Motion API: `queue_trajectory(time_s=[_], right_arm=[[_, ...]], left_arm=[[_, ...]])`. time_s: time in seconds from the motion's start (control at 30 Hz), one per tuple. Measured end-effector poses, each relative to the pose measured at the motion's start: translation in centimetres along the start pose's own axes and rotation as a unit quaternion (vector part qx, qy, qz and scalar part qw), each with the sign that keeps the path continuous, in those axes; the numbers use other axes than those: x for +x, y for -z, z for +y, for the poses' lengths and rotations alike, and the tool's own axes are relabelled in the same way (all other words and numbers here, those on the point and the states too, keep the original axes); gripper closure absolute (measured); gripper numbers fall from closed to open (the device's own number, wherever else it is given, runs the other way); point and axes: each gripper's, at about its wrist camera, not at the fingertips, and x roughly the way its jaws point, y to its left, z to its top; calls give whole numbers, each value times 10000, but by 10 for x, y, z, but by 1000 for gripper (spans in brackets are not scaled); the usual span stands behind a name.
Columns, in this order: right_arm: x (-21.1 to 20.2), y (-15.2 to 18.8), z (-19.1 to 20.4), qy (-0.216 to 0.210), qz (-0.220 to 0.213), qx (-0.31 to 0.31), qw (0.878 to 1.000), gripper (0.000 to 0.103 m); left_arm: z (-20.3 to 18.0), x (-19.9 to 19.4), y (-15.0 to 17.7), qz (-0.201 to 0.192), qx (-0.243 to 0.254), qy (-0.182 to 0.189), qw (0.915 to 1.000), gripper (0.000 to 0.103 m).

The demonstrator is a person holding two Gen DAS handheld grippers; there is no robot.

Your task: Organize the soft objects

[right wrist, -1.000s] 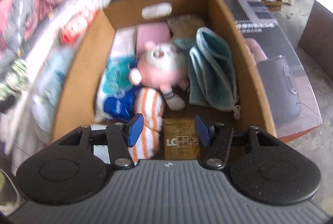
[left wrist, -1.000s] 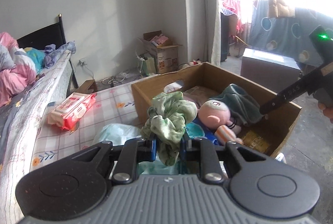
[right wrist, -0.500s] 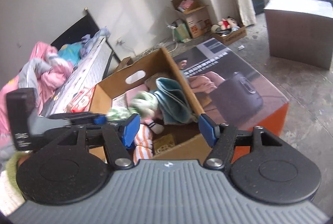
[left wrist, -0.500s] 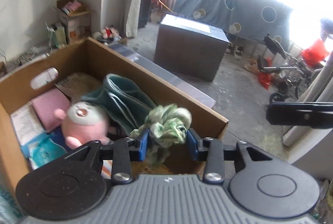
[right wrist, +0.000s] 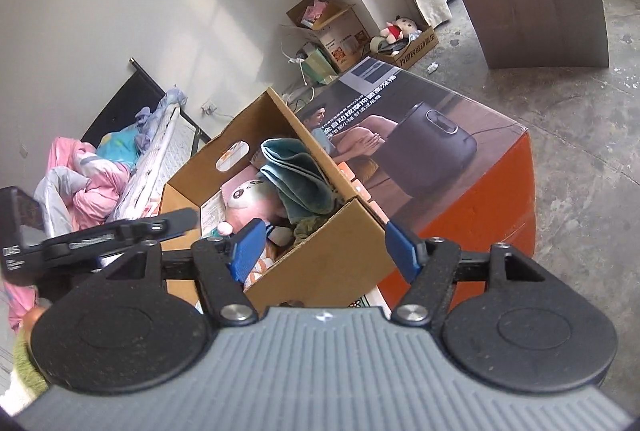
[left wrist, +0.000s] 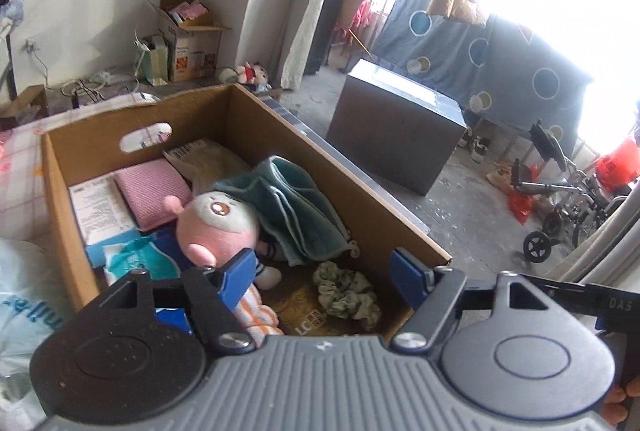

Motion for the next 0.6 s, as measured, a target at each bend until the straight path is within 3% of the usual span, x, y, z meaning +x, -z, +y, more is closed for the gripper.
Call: queue_trajectory(time_s=[0.2, 0.37, 0.6], right_arm=[[-1, 29, 36, -5, -210, -469, 9987, 17], [1, 55, 82, 24, -221, -1122, 9934, 1], [8, 86, 155, -64, 17, -2067, 9784, 1]], left_arm=[[11, -67, 21, -216, 171, -919, 9954, 4], [40, -119, 53, -420, -331, -1659, 9847, 0], [79, -151, 104, 160, -870, -2522, 9636, 0]])
